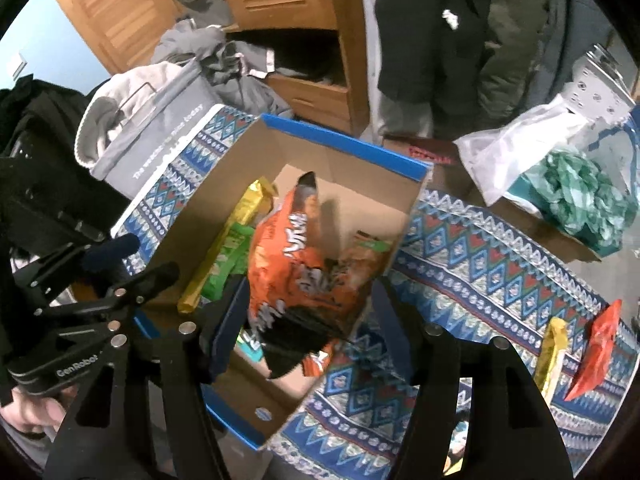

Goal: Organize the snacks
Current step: 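Lower both bags into the box and open both tools, then reach both tools back to the snack pile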

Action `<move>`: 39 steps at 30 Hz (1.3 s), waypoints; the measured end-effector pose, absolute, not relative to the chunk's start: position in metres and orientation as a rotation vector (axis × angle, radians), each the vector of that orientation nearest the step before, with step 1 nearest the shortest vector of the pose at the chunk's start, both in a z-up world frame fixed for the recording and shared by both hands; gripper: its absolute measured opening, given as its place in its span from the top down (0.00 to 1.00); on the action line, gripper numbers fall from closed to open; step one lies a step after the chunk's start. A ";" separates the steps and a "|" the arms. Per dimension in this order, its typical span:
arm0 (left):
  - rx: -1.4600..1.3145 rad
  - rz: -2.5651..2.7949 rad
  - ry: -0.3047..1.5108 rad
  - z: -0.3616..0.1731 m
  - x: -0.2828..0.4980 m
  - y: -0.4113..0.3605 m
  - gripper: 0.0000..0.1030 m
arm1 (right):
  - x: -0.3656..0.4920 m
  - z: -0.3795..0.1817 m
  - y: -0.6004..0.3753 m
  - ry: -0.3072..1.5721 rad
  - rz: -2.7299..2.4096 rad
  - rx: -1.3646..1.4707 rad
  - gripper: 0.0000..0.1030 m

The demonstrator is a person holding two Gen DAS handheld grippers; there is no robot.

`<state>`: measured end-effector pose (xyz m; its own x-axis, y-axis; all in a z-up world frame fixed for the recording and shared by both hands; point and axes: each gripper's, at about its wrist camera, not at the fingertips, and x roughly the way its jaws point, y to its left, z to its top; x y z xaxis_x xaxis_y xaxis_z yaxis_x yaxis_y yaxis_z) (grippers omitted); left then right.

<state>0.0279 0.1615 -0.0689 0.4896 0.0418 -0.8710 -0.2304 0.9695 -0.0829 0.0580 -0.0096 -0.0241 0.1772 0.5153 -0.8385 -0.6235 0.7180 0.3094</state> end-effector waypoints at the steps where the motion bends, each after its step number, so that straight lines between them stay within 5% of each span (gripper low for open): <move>1: -0.194 0.159 1.043 -0.067 0.028 0.158 0.40 | 0.059 -0.024 -0.014 1.134 0.803 -0.110 0.38; 39: 0.025 -0.171 1.147 -0.080 0.032 -0.035 0.30 | 0.052 -0.066 -0.225 1.166 0.518 -0.018 0.37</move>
